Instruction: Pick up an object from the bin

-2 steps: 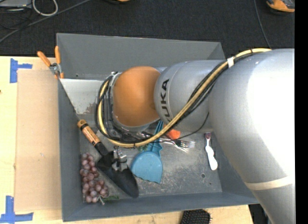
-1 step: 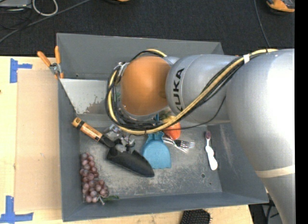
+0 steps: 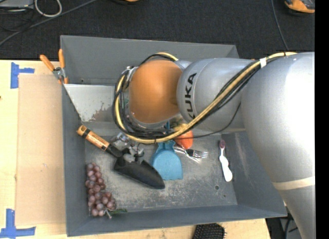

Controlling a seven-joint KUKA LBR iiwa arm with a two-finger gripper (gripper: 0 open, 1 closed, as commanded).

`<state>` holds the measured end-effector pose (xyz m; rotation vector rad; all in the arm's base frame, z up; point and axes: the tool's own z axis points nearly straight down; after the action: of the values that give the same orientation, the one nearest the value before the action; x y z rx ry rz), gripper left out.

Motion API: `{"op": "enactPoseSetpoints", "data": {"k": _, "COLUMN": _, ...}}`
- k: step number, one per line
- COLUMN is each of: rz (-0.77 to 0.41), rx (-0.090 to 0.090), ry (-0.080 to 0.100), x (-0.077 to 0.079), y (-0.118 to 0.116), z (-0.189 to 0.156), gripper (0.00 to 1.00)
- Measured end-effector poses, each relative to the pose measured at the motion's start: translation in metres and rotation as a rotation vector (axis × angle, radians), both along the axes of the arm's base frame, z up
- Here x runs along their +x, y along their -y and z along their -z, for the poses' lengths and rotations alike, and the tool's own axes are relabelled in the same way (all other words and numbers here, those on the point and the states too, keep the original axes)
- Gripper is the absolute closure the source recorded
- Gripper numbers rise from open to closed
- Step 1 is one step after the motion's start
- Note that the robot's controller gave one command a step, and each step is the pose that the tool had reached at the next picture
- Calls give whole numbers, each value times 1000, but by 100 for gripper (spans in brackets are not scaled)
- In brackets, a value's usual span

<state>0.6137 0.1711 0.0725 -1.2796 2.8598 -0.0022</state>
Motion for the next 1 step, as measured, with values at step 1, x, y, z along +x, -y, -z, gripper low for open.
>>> {"op": "enactPoseSetpoints", "data": {"k": 1, "rz": -5, "rx": 1, "ry": -2, "x": -5, "y": 6, "z": -14, "gripper": 100}}
